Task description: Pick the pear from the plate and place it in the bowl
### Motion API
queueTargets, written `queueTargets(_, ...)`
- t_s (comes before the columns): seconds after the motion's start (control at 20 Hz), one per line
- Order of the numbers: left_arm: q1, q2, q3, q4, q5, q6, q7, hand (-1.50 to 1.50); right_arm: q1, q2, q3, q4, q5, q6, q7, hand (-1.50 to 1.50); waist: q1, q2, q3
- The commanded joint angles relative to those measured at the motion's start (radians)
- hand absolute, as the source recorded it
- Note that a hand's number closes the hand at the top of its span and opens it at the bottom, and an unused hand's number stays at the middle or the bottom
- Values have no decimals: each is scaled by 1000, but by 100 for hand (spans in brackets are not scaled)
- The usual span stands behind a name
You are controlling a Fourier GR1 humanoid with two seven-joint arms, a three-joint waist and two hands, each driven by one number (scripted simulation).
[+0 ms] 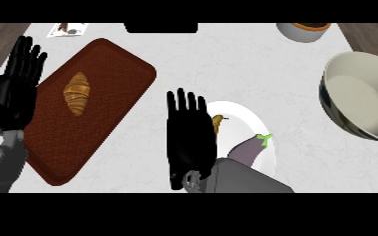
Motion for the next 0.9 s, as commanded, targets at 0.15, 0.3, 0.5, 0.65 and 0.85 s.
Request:
queueTargets(0.15,-6,-22,-3,-4,-13,9,1,0,-16,26,-3,34,-38,124,256,-150,-4,6,1)
queueTargets(0.3,16,26,41,-10,16,-43,4,0,20,26,-22,34,-32,119,256,-150,-2,5,2)
queueTargets(0.5,-50,4,27,37,-11,-22,27,0,15,26,-47,16,-26,121,244,-150,-19,9,2)
queueTargets(0.65,24,-25,11,-30,-27,1,9,0,55,24,-63,40,19,114,219,-150,-6,7,2)
queueTargets(0.85,41,-17,54,13,-2,-63,-42,0,160,9,-7,33,104,68,161,-150,-5,9,2)
